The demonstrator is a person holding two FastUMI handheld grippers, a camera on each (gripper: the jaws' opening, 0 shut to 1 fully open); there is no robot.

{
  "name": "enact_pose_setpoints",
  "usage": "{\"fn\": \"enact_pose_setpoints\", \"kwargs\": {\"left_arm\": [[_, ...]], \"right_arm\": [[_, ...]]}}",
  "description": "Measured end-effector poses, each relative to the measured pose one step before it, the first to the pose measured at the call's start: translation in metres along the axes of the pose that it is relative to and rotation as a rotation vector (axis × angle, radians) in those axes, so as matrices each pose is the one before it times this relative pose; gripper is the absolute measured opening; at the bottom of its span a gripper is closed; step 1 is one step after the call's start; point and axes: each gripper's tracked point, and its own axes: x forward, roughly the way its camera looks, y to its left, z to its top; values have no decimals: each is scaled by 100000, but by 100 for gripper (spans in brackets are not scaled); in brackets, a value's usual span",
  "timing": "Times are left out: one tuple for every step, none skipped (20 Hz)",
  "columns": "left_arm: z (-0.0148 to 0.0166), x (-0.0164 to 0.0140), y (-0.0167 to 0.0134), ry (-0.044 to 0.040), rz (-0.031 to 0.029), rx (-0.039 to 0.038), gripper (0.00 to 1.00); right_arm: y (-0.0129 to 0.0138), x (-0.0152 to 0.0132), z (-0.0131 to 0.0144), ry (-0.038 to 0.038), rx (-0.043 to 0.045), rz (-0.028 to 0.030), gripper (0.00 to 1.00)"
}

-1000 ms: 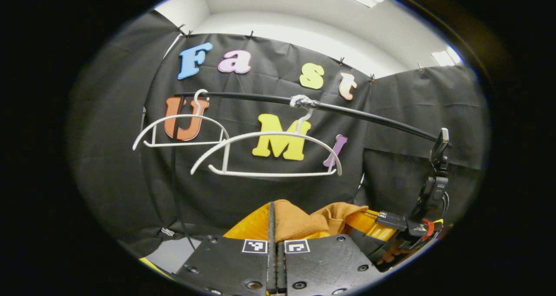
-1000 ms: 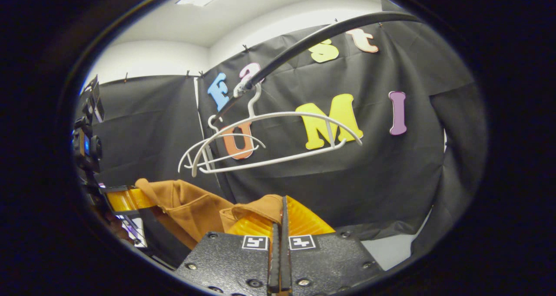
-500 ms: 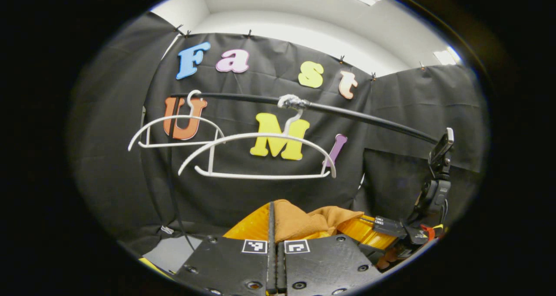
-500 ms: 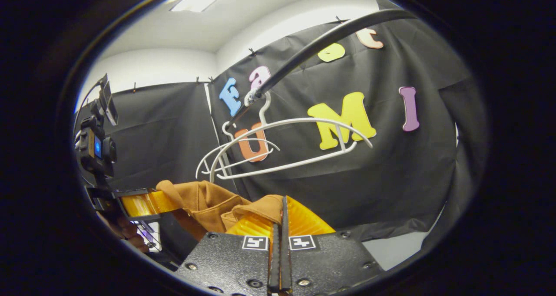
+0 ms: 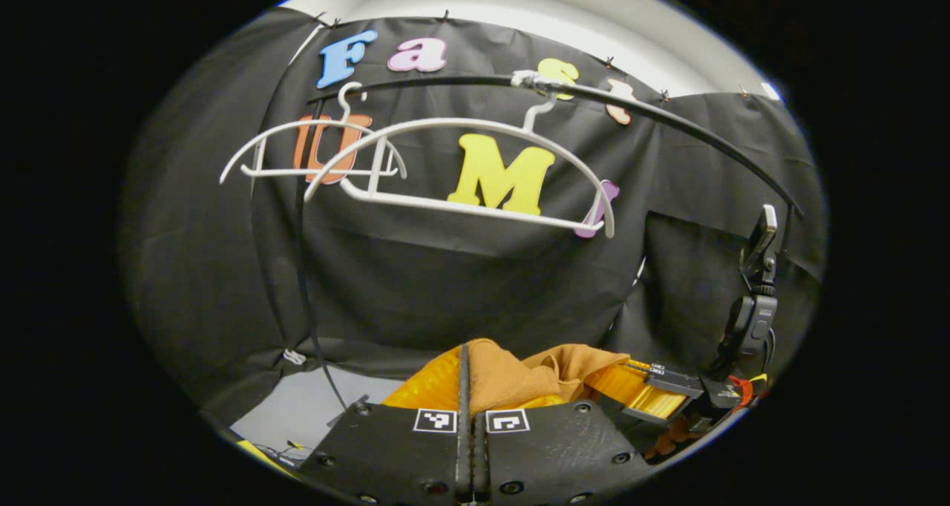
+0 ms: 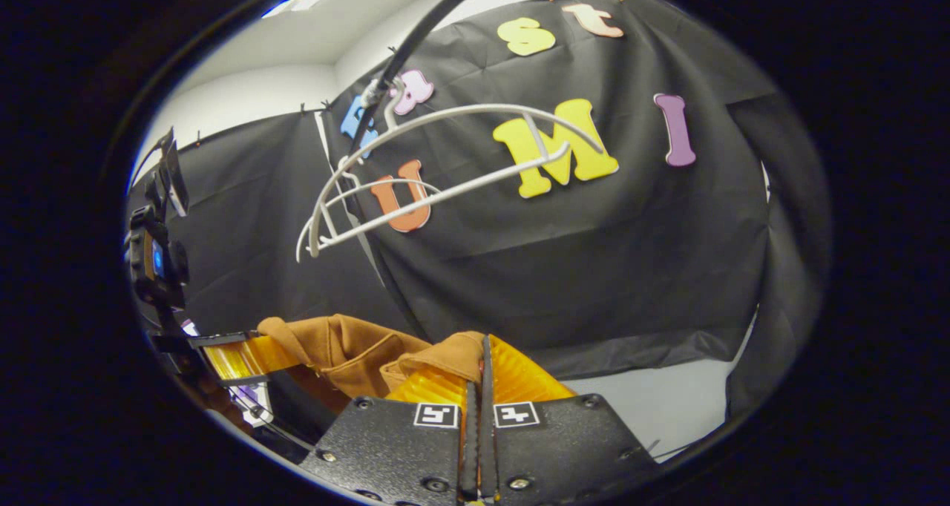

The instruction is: Grasp the clothes on the hanger with both hands and then place them into the laundry hamper below.

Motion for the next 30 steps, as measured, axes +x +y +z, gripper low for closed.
{"fn": "enact_pose_setpoints", "kwargs": {"left_arm": [[-1182, 425, 383, 2349, 708, -794, 1], [-951, 527, 499, 2108, 1261, -459, 1], [-998, 493, 468, 2060, 944, -374, 1], [-926, 650, 505, 2083, 1120, -586, 1], [-895, 525, 400, 2009, 714, -468, 1], [-856, 562, 354, 1412, 352, -726, 1], [-1224, 661, 242, 2157, 200, -561, 1], [-1010, 708, 254, 1828, 402, -476, 1], [-1196, 807, 130, 2880, 231, -455, 1], [-1074, 692, 54, 2475, 491, 16, 1], [-1136, 828, 155, 3082, 157, 194, 1], [-1025, 470, 233, 3040, 522, 184, 1], [-1015, 886, 333, 2985, 1209, 282, 1], [-1048, 650, 193, 3686, 1916, 447, 1], [-866, 438, 142, 4527, 926, 154, 1], [-392, 371, -118, 2899, 865, -59, 1], [-447, -86, -236, 3808, -364, 194, 1], [-297, 244, -566, 3025, -1298, -124, 9], [-422, 346, -173, 2466, -703, 10, 1], [-172, 64, -14, 955, -669, 74, 5], [-85, 323, 120, 343, -221, 144, 11], [-57, -16, 295, 804, 680, 263, 21], [-227, 448, 349, 1083, -650, 151, 37], [-52, -30, 136, 868, -28, 24, 54], [-311, 234, 94, 982, -697, -133, 70], [-546, -16, 302, 1636, -796, -263, 87], [-973, -98, 504, 1871, -349, -220, 91], [-685, -407, 397, 1298, -16, 231, 88], [-319, -415, 451, 535, 579, 542, 89], [-63, -188, 265, 204, 350, 663, 90]], "right_arm": [[-506, 544, -802, 1730, -184, -916, 5], [-383, 615, -1114, 2216, 14, -904, 5], [-528, 677, -832, 2081, 104, -801, 5], [-440, 609, -793, 2119, 88, -1108, 5], [-467, 712, -884, 2275, -217, -943, 5], [-569, 681, -903, 2079, -258, -1155, 5], [-321, 706, -572, 2166, -151, -371, 5], [-544, 864, -605, 2192, -520, -1363, 5], [-173, 451, -1235, 2925, -371, -647, 5], [-489, 890, -915, 3203, -481, -1468, 5], [-413, 1323, -829, 3338, -767, -1061, 5], [-572, 965, -937, 3271, -836, -2301, 4], [-579, 733, -1123, 2744, -747, -2522, 4], [-786, 1041, -1102, 3670, -1093, -3409, 5], [-777, 944, -995, 3708, -869, -3045, 5], [-401, 504, -802, 3353, -336, -2543, 4], [-273, 902, -819, 3083, 41, -2005, 5], [-410, 804, -978, 4240, 43, -2796, 5], [-213, 243, -678, 3647, 48, -2838, 5], [-389, 417, -734, 2998, -304, -2948, 5], [-402, 78, -373, 1815, -28, -2302, 7], [-405, 45, -481, 971, 78, -694, 9], [-379, -141, -40, -654, 586, -698, 11], [-699, 200, -87, -459, 315, -1752, 15], [-537, -131, -25, -237, 257, -1571, 32], [-436, -480, -169, -644, 652, -961, 34], [-270, -563, 63, -1214, 1204, -541, 40], [-304, -1062, -368, -1448, 1257, -111, 43], [-226, -903, -162, -1272, 599, -47, 52], [-88, -1117, -316, -1594, -322, 319, 55]]}}
